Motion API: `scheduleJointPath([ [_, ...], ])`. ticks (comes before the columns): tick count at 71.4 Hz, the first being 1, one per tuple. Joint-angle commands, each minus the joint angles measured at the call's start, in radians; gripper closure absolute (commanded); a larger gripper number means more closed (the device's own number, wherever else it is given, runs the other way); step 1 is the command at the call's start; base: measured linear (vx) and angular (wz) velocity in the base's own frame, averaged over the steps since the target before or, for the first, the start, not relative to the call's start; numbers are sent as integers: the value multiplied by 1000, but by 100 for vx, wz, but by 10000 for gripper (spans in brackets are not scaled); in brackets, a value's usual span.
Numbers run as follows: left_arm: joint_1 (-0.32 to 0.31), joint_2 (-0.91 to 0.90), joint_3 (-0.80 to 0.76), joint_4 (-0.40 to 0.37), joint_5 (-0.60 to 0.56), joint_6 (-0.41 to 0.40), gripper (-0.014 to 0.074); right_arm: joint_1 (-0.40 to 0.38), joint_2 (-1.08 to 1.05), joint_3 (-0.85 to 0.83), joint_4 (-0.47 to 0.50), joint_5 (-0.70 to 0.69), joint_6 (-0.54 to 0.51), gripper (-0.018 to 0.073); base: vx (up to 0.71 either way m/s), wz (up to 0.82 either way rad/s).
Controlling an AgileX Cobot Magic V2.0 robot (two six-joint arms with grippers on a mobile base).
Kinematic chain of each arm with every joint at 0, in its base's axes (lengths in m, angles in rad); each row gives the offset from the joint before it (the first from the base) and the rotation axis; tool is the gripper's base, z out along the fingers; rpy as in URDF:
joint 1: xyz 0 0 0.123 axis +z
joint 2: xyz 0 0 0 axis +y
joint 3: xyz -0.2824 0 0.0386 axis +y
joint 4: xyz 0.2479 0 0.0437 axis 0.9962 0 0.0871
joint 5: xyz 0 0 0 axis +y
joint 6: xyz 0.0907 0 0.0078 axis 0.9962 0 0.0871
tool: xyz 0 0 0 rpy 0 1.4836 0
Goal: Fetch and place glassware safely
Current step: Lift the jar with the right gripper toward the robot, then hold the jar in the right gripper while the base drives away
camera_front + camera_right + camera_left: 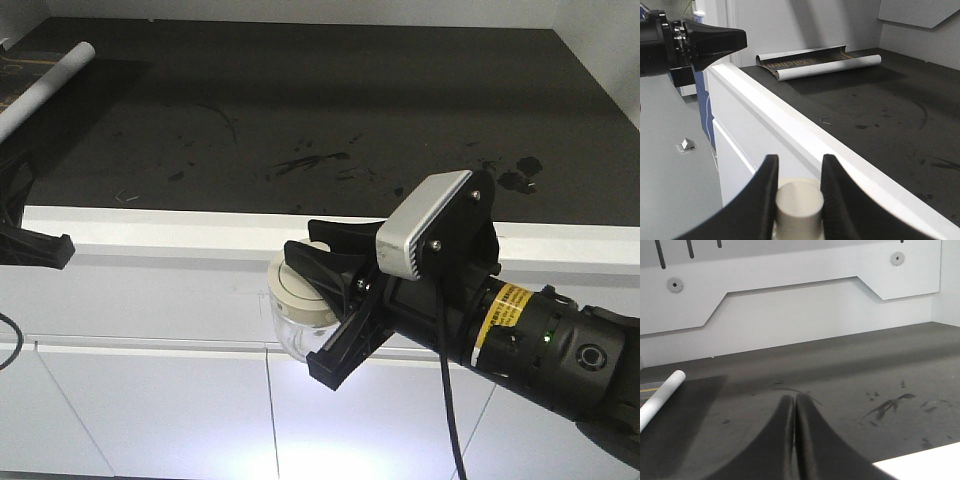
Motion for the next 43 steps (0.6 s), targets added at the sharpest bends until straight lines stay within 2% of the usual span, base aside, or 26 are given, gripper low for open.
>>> scheduleJointPath([
  [1,1,-22,-26,-15,-69,-7,603,0,-32,-31,20,-84,-8,560,0,0],
  [43,1,-22,-26,-15,-69,-7,603,0,-32,-31,19,-82,-8,560,0,1],
])
